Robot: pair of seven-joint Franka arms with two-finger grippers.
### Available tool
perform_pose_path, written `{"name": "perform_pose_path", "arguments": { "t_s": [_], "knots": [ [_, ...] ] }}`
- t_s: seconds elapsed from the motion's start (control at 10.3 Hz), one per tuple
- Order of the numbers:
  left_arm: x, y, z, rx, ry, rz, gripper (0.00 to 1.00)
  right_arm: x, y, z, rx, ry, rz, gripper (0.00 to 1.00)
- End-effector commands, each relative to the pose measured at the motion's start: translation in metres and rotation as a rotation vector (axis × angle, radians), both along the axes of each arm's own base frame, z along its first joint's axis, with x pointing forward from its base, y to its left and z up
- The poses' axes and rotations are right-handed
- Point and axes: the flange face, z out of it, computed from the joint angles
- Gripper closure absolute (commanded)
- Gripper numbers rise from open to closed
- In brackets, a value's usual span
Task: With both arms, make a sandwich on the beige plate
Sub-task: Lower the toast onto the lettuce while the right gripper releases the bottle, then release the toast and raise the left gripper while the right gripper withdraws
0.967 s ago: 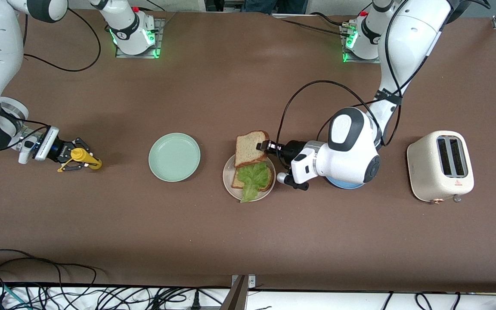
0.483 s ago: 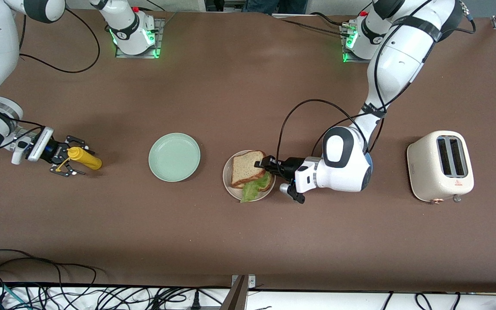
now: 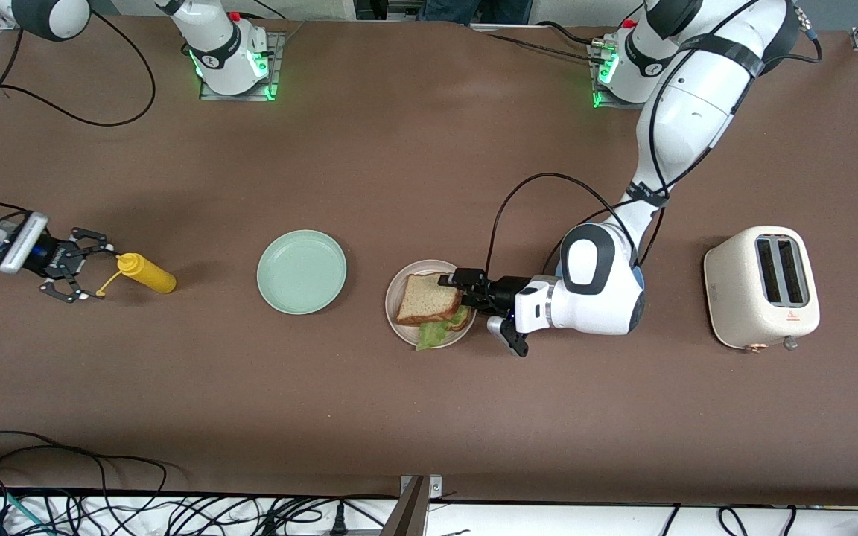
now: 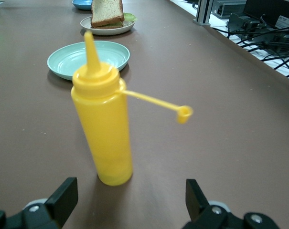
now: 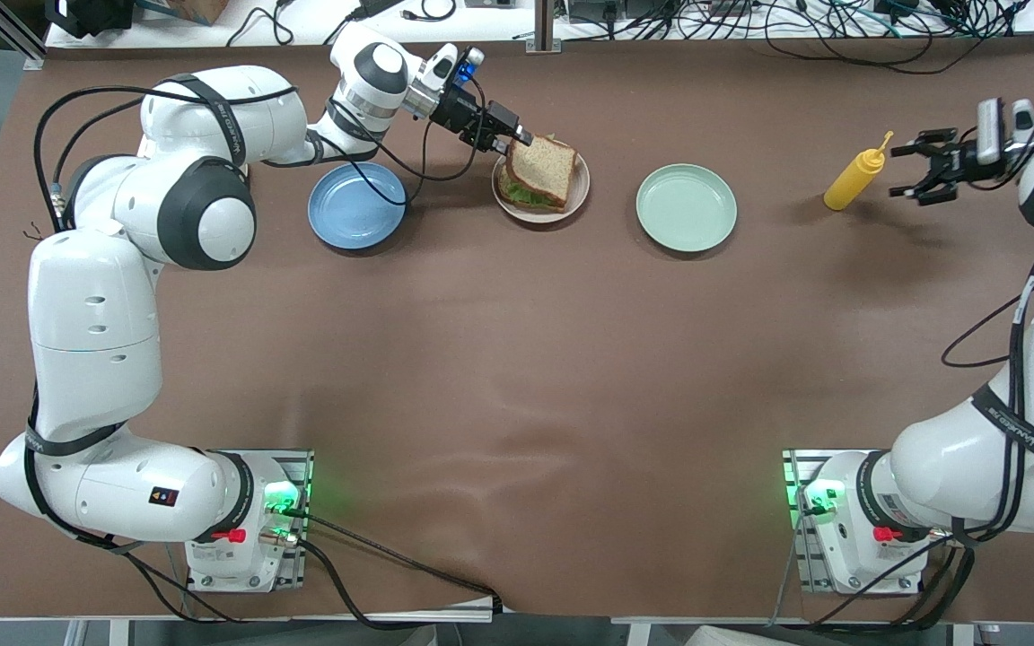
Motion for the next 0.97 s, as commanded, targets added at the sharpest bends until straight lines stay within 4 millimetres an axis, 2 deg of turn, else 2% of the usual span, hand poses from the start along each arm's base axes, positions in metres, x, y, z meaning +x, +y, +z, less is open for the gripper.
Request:
{"name": "perform_pose_path", "arguments": {
  "t_s": [0.0, 0.19, 0.29, 0.39, 0.68, 0.87],
  "knots": [
    [0.011, 0.014, 0.022, -0.025, -0.036, 0.014, 0.00, 0.037, -0.006, 0.050, -0.049, 0.093, 0.018, 0.00],
    [0.006, 0.022, 0.034, 0.022, -0.049, -0.045, 0.00, 0.056, 0.003, 0.090, -0.065, 0.232, -0.052, 0.00],
    [0.011, 0.037, 0.040, 0.048, -0.046, -0.045, 0.00, 0.069, 0.011, 0.119, -0.109, 0.279, -0.085, 0.00],
    [0.011, 0.041, 0.057, 0.082, -0.047, -0.058, 0.00, 0.079, 0.022, 0.146, -0.150, 0.333, -0.128, 0.00],
    [0.000, 0.062, 0.133, 0.308, 0.021, -0.101, 0.00, 0.101, 0.061, 0.212, -0.302, 0.508, -0.302, 0.00],
    [-0.013, 0.078, 0.175, 0.495, 0.068, -0.096, 0.00, 0.107, 0.081, 0.252, -0.409, 0.586, -0.431, 0.00]
  ]
}}
